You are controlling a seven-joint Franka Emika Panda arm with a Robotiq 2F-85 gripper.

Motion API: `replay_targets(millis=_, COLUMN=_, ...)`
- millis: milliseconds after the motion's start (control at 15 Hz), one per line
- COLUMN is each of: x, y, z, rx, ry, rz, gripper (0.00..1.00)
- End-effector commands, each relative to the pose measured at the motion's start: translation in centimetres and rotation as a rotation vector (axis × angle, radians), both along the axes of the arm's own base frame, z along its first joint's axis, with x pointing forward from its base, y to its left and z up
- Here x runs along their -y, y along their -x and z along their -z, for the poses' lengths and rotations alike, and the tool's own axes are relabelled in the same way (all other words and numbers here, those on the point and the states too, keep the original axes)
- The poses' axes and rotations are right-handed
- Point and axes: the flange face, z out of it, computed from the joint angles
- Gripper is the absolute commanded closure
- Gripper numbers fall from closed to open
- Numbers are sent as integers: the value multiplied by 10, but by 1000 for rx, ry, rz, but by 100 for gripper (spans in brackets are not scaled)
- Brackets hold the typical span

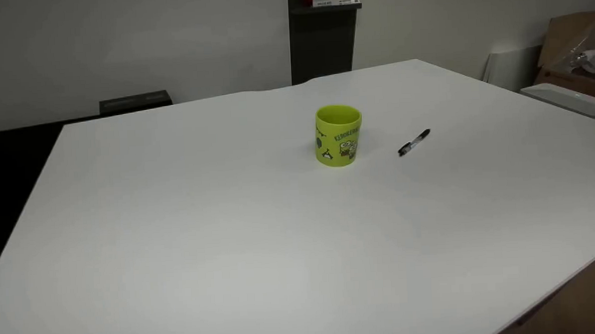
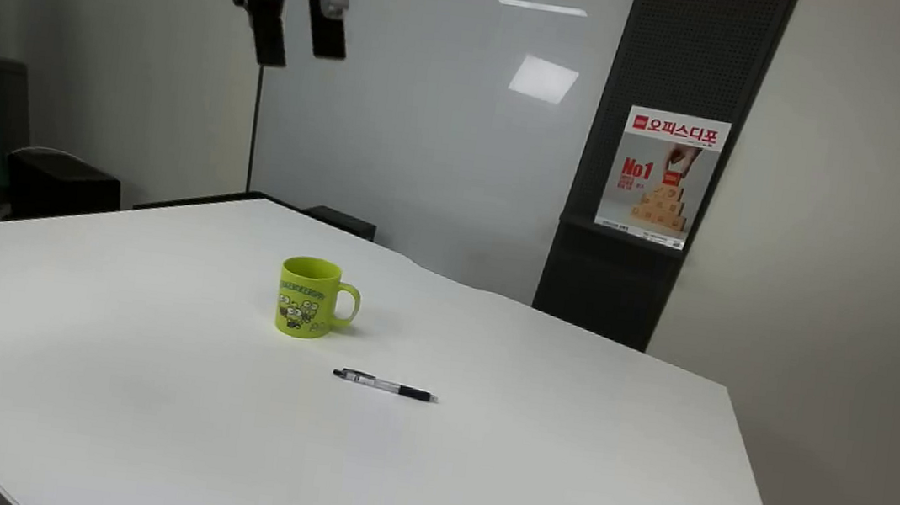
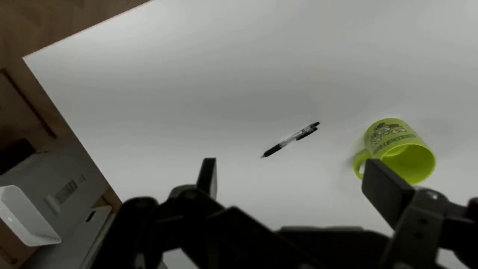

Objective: Put the pen in the cup

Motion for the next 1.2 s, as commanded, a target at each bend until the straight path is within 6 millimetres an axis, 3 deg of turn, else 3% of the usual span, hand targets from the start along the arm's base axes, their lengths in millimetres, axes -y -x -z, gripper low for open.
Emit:
replay_targets(millis=0, x=39, y=-45, z=42, rx=-45, ry=28, rz=166, gripper=0)
replay_targets(millis=267, x=66, y=-95, z=82, rx=-71, ry=6, rz=343, gripper=0)
replay_targets(millis=600, x=46, y=-152, z=109, rx=-30, ry=-181, rz=538, gripper=0)
replay_targets(millis=667, x=55, y=-128, z=104, rx=-47, ry=-139, rz=454, gripper=0)
replay_targets(millis=800, x=45, y=-143, z=113, rx=-44, ry=-170, rz=485, gripper=0)
replay_targets(millis=1000, x=45, y=-148, z=114, rx=-42, ry=-173, rz=498, gripper=0)
replay_targets(millis=1133, x=41, y=-153, z=114, rx=57, ry=-161, rz=565, gripper=0)
